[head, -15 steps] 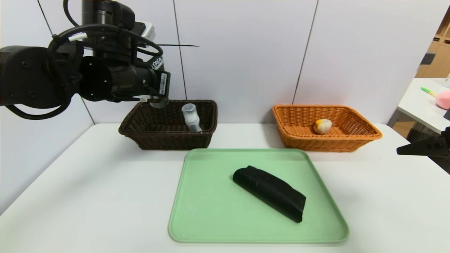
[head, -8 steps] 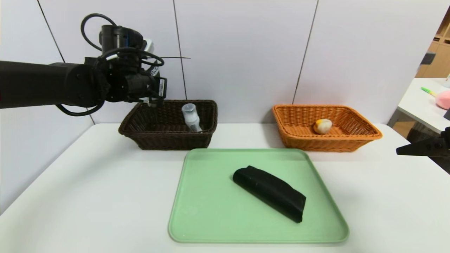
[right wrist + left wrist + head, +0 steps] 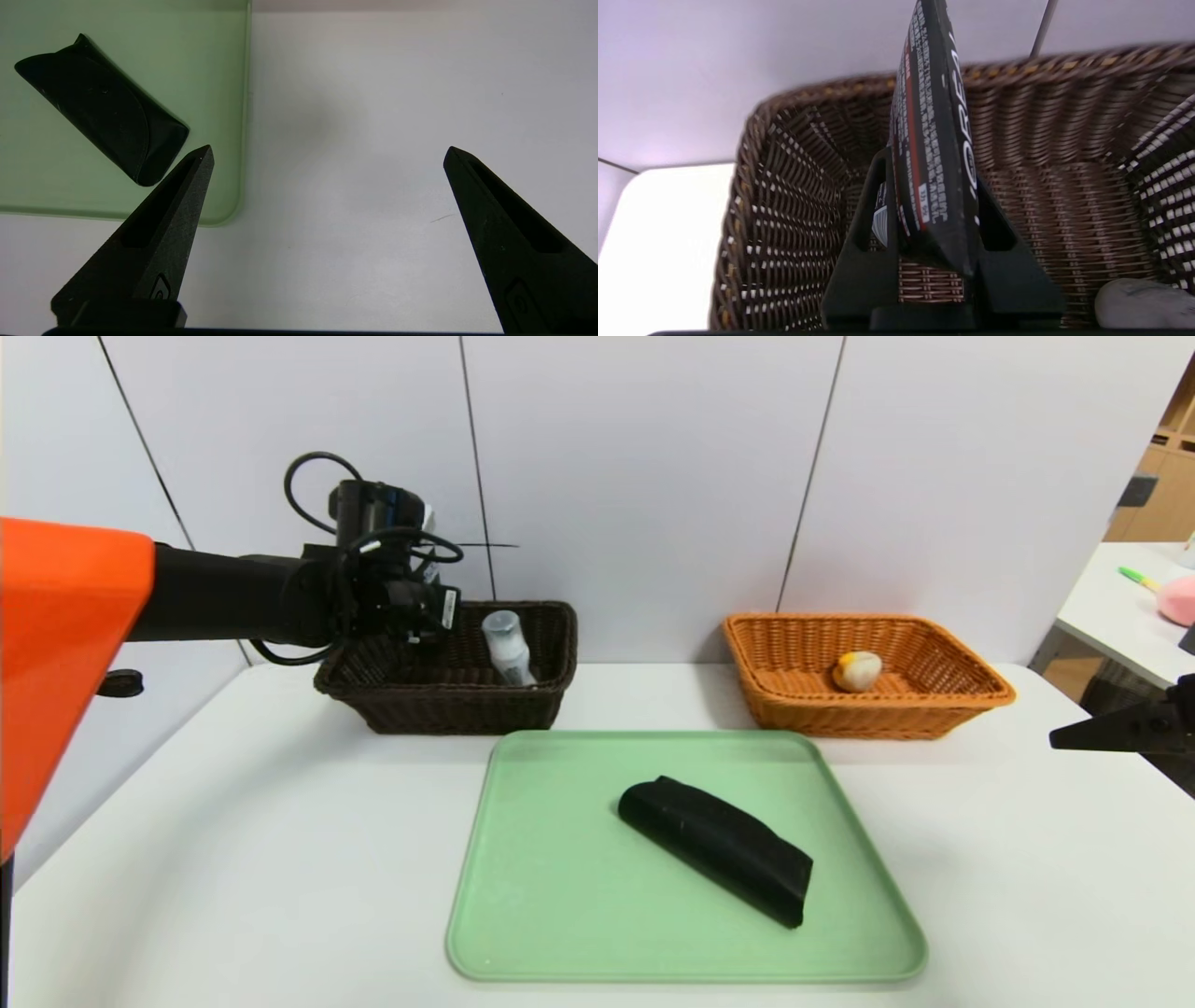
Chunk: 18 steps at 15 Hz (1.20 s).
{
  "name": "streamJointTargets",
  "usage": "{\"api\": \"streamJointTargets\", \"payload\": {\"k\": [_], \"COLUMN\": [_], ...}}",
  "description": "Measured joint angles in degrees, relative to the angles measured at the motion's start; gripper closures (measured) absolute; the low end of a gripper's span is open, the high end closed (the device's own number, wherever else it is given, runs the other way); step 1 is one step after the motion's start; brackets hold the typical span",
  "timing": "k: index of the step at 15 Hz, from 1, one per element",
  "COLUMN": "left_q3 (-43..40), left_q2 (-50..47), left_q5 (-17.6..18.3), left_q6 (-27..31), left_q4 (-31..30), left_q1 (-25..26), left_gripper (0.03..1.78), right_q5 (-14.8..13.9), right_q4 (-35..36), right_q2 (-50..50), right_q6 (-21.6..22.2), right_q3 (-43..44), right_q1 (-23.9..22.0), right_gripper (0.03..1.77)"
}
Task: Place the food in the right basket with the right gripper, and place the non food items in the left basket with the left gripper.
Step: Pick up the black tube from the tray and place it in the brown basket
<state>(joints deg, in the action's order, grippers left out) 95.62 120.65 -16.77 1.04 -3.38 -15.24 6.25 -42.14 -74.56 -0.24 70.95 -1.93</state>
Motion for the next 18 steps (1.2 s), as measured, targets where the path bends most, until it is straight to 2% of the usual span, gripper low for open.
{"api": "streamJointTargets", "payload": {"k": [10, 14, 18], "left_q3": [-3.0, -3.2, -3.1], "left_q2": [1.8, 1.7, 1.5], "left_q5": [-1.4, -1.7, -2.9], "left_q6": [-2.9, -3.0, -2.8], "left_q4": [0.1, 0.0, -0.2], "left_q1": [0.0, 0.0, -0.1], "left_gripper": [1.43, 0.93, 0.6], "right_q5": [0.1, 0.1, 0.1], "right_q4": [0.1, 0.0, 0.1], "right_q2": [-0.9, -0.9, -0.7], "right_q6": [0.0, 0.1, 0.1], "right_q3": [-0.4, -0.6, -0.7], "right_q1": [0.0, -0.1, -0.1], "right_gripper": [0.1, 0.1, 0.1]}}
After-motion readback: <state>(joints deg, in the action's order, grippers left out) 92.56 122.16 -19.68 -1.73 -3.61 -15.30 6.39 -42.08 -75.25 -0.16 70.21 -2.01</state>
